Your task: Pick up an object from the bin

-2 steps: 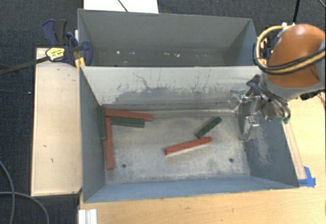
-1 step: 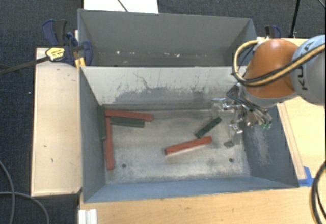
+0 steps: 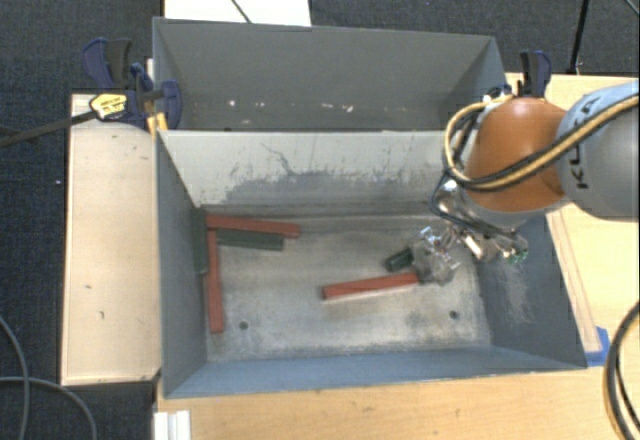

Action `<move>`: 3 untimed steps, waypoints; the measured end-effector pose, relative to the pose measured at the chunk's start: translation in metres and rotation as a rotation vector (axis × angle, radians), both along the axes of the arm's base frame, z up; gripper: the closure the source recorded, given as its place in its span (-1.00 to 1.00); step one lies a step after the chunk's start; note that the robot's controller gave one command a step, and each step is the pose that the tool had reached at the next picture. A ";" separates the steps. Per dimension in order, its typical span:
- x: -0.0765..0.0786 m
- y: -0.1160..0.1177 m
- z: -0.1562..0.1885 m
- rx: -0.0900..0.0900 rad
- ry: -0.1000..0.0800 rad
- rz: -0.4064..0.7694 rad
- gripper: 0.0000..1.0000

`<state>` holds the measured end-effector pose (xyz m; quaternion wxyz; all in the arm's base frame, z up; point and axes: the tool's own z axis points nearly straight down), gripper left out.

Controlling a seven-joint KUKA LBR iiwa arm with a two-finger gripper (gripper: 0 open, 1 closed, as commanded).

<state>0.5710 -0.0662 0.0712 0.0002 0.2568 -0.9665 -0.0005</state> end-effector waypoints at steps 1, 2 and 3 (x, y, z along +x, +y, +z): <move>0.000 0.000 0.000 0.000 0.000 0.002 -1.00; 0.000 0.000 0.000 0.000 0.000 0.002 -1.00; -0.041 0.079 -0.001 0.001 -0.002 0.262 1.00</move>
Offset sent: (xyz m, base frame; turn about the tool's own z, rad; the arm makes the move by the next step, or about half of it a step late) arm 0.0000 0.0000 0.0000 0.0000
